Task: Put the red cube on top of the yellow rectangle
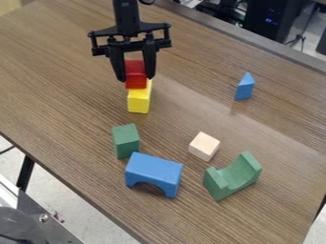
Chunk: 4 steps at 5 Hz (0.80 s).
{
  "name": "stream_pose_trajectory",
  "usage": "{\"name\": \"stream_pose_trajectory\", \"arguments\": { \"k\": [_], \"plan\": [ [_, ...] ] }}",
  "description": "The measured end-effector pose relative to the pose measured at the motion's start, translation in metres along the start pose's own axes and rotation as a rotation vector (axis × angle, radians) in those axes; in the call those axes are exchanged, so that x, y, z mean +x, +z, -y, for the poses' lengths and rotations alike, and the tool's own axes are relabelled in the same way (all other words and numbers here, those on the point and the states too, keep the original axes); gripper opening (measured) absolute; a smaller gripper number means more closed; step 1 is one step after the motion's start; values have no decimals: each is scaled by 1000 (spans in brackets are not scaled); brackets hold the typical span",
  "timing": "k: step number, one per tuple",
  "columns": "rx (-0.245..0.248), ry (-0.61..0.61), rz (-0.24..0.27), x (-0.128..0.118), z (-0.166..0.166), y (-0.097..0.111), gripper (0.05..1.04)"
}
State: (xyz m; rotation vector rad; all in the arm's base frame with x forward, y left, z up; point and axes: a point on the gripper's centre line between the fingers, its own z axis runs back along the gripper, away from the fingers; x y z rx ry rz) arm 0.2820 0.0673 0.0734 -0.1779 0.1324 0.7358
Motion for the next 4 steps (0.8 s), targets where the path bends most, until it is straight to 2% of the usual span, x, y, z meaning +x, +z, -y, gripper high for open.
{"name": "stream_pose_trajectory", "arguments": {
  "k": [2,3,4],
  "plan": [
    [5,-6,-4,-2,3,-1,538],
    [3,-8,2,0,4,2,607],
    [30,-18,-26,1,5,-1,907]
  ]
}}
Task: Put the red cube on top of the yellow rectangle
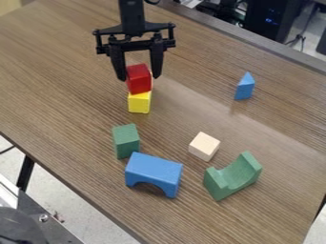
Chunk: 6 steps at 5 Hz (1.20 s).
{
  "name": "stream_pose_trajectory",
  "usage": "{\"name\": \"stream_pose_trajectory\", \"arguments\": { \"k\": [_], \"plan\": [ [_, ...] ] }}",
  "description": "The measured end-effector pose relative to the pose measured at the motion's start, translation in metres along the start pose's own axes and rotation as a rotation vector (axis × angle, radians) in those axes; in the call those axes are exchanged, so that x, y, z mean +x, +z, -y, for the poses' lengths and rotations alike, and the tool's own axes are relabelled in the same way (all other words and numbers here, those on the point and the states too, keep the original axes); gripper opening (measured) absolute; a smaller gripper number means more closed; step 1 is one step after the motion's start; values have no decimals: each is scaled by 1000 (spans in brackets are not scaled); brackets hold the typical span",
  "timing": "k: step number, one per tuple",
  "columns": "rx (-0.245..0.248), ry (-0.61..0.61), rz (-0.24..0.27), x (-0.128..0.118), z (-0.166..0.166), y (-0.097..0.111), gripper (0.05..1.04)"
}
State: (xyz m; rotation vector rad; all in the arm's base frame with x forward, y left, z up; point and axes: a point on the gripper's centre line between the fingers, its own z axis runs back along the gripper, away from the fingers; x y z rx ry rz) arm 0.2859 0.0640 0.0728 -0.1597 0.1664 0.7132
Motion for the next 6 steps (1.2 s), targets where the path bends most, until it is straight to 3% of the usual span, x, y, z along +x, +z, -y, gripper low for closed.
{"name": "stream_pose_trajectory", "arguments": {
  "k": [1,2,4,5,6],
  "plan": [
    [-6,-33,18,-2,4,2,1003],
    [-6,-58,41,-9,6,10,999],
    [76,-266,90,-36,29,12,999],
    [110,-361,85,-47,43,6,999],
    [147,-414,37,-54,55,-10,999]
  ]
}}
